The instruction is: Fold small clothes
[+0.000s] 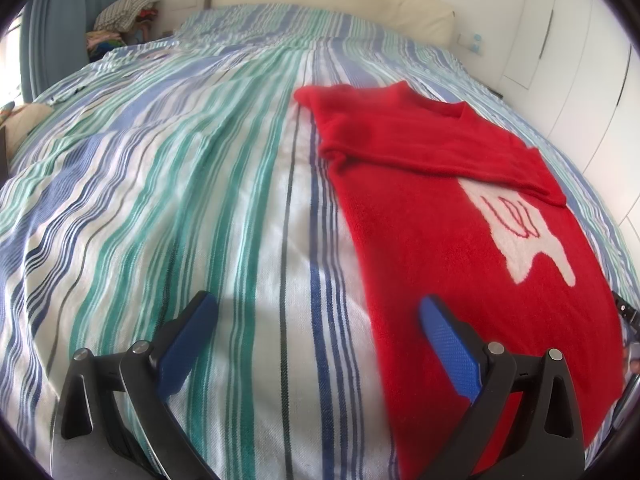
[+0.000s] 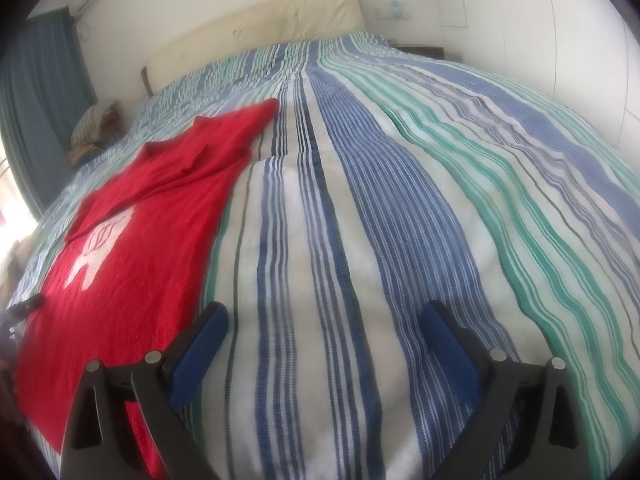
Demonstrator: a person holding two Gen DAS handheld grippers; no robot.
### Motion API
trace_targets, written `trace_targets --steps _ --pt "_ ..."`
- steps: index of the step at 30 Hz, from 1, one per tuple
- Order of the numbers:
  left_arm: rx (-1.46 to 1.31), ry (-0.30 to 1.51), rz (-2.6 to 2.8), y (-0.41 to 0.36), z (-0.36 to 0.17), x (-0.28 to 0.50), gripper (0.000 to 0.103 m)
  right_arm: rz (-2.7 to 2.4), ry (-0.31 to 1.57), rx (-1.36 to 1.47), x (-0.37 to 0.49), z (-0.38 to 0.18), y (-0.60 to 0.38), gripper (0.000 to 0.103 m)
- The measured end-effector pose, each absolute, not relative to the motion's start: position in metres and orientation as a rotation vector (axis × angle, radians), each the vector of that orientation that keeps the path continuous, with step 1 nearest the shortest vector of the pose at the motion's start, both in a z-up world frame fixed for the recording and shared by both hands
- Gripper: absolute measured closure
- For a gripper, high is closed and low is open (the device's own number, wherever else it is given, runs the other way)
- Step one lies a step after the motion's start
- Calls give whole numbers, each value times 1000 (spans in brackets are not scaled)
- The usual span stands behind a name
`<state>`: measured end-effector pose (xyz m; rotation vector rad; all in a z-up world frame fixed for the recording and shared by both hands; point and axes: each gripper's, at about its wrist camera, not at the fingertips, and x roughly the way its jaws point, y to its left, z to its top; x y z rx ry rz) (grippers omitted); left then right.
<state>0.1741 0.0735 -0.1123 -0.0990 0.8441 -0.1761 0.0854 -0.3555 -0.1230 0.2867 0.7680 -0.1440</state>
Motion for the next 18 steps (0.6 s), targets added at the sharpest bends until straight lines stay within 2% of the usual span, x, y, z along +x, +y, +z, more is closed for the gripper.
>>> trace_targets --steps 18 --pt "-97 846 -174 72 -113 175 1 -145 768 285 85 -123 -355 6"
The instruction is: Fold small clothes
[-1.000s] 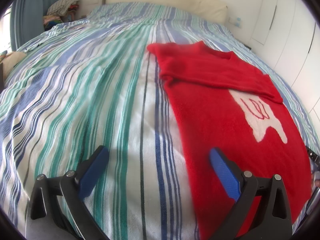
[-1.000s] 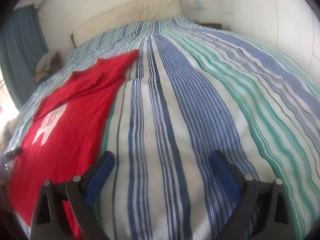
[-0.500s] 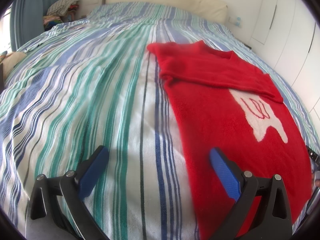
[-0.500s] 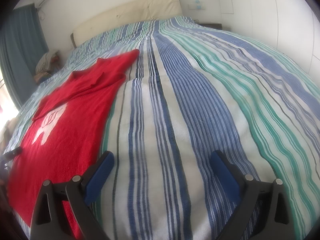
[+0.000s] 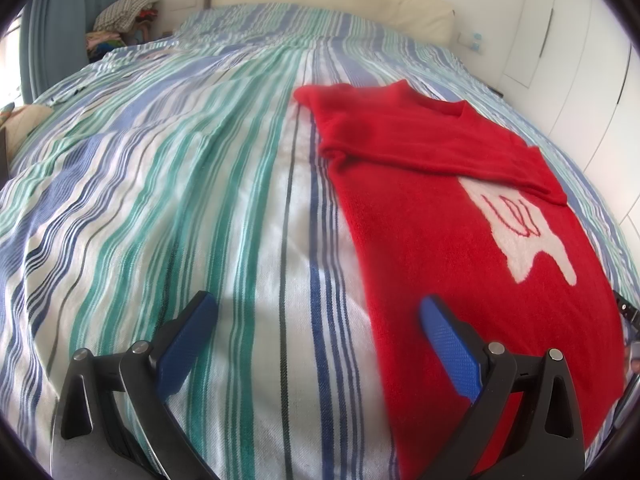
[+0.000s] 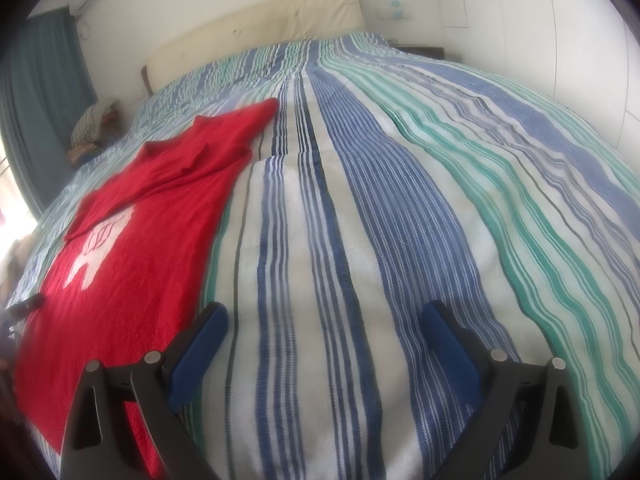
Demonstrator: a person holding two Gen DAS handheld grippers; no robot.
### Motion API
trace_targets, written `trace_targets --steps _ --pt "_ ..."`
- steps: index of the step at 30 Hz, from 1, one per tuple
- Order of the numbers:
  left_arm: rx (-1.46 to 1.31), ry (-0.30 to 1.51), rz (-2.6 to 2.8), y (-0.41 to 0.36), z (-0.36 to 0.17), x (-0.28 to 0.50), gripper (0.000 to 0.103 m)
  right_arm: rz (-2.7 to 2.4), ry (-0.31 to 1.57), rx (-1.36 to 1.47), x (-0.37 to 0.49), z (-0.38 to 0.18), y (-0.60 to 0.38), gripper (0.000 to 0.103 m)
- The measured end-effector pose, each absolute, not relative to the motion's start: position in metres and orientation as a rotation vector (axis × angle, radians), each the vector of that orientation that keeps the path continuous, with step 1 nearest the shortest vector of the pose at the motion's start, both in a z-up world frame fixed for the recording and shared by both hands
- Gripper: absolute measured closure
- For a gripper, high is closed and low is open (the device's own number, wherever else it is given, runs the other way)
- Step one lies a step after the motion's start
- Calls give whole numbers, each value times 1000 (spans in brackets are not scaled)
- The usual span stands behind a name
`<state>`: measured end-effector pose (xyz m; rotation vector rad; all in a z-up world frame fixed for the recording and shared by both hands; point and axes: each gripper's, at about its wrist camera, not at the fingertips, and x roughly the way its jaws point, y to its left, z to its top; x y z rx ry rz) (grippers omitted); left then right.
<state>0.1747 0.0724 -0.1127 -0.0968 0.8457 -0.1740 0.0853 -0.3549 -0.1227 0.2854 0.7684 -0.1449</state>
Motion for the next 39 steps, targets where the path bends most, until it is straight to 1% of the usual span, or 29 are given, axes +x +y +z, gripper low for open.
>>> trace_targets --steps 30,39 --pt "-94 848 -171 70 -113 176 1 -144 767 283 86 -124 -354 5" --pt "-139 833 -176 83 -107 169 1 -138 771 267 87 -125 -354 2"
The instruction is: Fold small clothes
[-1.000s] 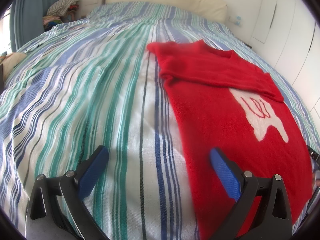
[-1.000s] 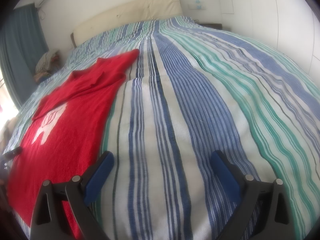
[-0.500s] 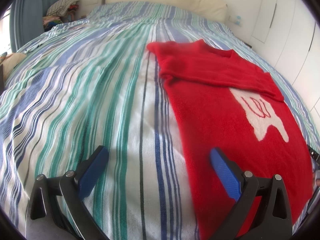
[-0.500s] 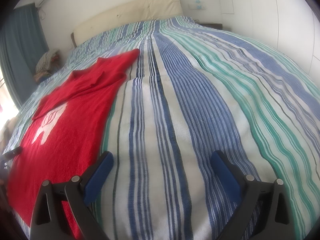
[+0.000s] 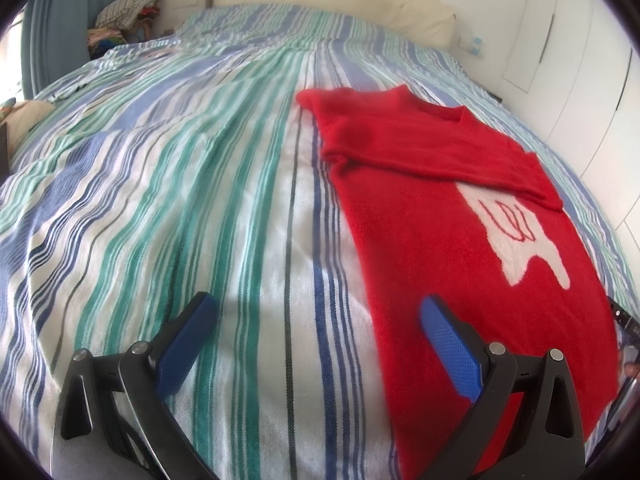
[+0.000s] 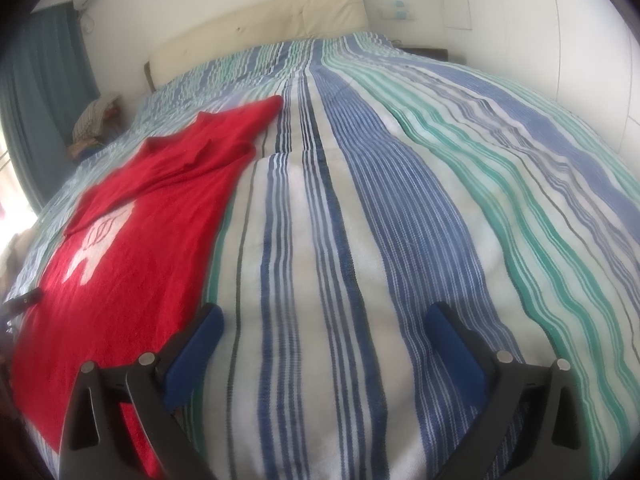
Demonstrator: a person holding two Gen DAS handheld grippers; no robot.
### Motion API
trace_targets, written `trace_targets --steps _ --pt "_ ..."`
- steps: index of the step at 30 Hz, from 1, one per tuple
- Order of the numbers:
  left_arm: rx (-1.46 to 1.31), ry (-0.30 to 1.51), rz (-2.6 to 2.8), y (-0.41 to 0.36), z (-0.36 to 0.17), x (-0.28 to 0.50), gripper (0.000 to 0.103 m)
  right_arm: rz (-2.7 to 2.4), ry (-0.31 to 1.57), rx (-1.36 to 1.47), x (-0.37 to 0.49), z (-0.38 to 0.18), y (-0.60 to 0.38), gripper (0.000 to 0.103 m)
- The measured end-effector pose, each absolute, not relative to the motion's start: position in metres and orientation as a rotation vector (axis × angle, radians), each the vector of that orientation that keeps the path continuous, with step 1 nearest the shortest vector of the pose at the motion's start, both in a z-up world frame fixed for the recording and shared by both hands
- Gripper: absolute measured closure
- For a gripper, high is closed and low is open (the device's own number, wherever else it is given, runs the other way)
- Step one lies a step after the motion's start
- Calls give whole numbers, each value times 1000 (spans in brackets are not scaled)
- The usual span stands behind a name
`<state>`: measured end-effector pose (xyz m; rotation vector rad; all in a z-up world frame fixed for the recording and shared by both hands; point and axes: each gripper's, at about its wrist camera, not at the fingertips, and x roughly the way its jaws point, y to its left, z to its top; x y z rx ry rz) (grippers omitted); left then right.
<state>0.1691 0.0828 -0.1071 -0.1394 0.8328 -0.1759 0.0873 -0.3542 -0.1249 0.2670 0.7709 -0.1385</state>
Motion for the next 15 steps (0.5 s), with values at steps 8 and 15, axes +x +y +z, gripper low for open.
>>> trace_targets --steps 8,15 --pt "-275 664 -216 123 -39 121 2 -157 754 248 74 -109 -353 3" --pt "-179 622 -330 120 29 83 1 -66 542 87 23 -22 -337 3"
